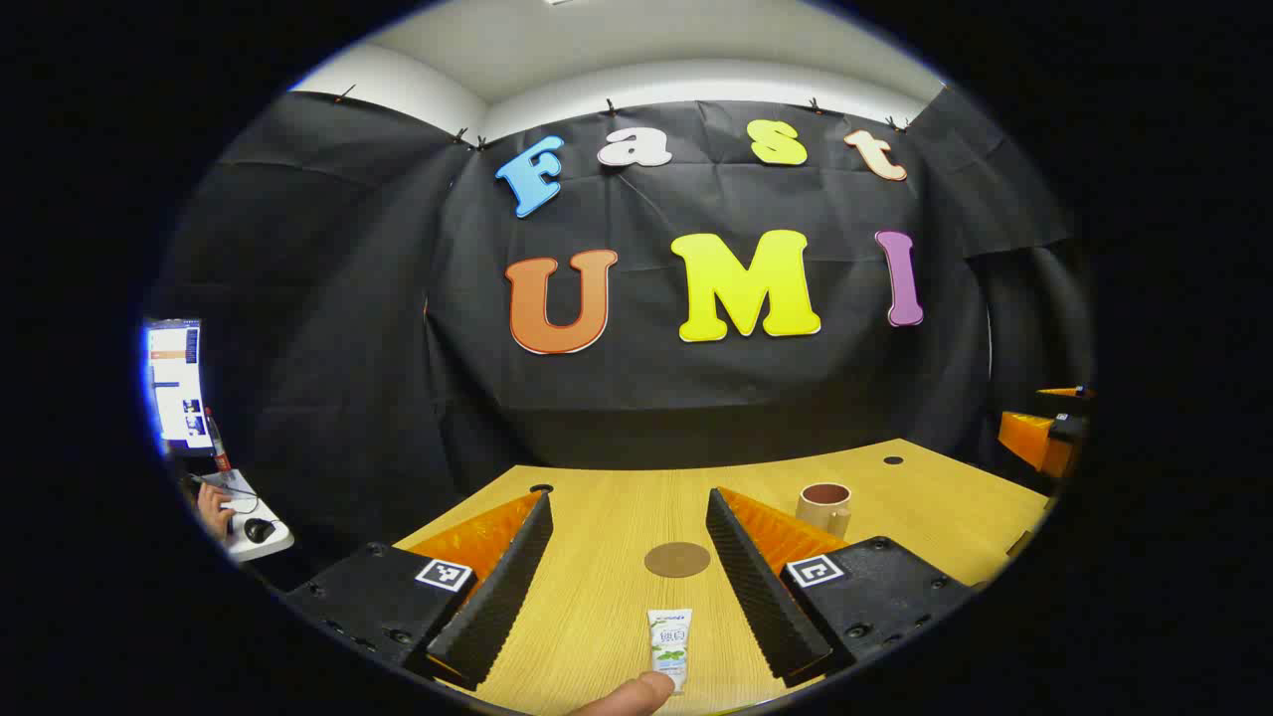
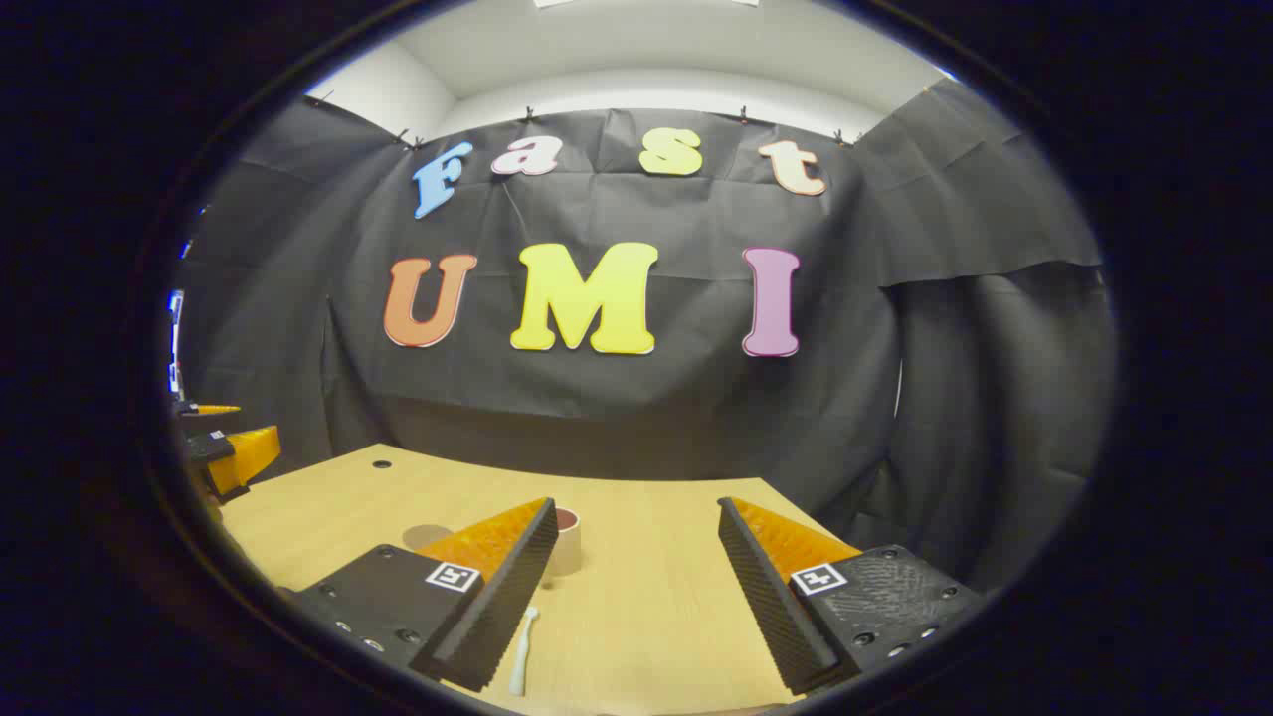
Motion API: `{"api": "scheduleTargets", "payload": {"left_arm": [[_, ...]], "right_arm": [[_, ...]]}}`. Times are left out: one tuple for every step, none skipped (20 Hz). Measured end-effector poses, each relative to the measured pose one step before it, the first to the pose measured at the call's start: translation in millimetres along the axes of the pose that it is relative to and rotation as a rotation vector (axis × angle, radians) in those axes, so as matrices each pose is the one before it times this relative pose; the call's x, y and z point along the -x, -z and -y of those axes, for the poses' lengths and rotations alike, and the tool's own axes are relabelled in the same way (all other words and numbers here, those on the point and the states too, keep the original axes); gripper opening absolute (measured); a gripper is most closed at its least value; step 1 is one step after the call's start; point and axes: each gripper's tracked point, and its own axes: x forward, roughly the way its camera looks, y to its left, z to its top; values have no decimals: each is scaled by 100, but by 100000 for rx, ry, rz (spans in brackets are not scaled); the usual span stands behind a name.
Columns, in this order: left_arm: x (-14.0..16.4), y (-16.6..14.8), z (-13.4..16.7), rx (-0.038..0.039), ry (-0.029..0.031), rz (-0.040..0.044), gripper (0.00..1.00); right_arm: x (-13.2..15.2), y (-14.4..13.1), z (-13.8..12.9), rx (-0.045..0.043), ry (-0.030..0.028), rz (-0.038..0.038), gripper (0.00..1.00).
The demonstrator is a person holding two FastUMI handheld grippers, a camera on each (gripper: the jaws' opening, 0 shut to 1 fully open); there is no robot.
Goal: Put the toothbrush and toothpaste on the desktop into the cup, then pick up the cup and place it on the coaster on the desktop.
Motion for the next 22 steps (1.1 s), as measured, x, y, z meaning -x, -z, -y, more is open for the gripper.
{"api": "scheduleTargets", "payload": {"left_arm": [[137, 184, -15, -80, 200, -699, 99], [248, 376, -273, 357, 167, -559, 98], [58, 569, -295, 963, -163, -1461, 98], [12, 393, -358, 868, 11, -545, 98], [39, 273, -260, 945, -84, -647, 99], [44, 214, -278, 589, 54, -242, 98], [140, -137, 9, 497, 822, 415, 99], [-41, -12, -7, 23, 810, 308, 99], [48, -86, -1, -744, 676, 412, 99], [-5, 26, 71, -740, 635, 305, 99], [32, 21, 55, -94, 541, 239, 99], [33, 104, 161, 415, 720, -117, 98], [49, 82, 172, 678, 771, -36, 99], [-73, 162, 130, 803, 198, -224, 98], [-30, 122, 52, 675, 412, -443, 98], [-24, 246, 96, 661, 511, -358, 99], [21, 135, 70, 413, -140, -231, 99], [-1, 105, -75, 39, -59, -100, 99], [75, -34, -39, -199, -218, 116, 99], [6, 50, -145, -53, -485, -13, 99], [-55, 31, -26, 114, 4, 126, 99], [-134, 121, 79, -20, -72, -196, 99]], "right_arm": [[57, 129, -421, -655, -556, -11, 96], [75, 353, -501, -383, 110, -247, 97], [98, 148, -334, 67, 250, 224, 97], [238, 247, -314, 756, 601, -205, 96], [144, 178, -249, 1292, 827, -61, 96], [321, 112, -118, 1536, 1402, 85, 96], [318, -50, -10, 966, 1585, 11, 96], [413, 16, -212, 285, 632, 451, 96], [327, -152, -269, -614, 65, 450, 96], [233, 72, -295, -434, 5, 170, 97], [127, 137, -152, 286, 518, -353, 96], [24, 273, 3, 695, 202, -398, 96], [25, 108, -197, 720, -193, -584, 96], [-77, 178, -161, 103, -134, -416, 97], [-42, -8, -193, -137, -367, 40, 96], [-80, -78, 150, -185, 1017, 283, 96], [-100, -154, 338, -350, 1134, 682, 96], [24, -118, 113, -706, 273, 1056, 96], [-70, -70, -134, -629, -383, 379, 96], [-194, 450, -214, 131, -325, -853, 96], [-97, 329, -153, 525, -883, -781, 96], [-116, 409, -298, 863, -631, -1027, 96]]}}
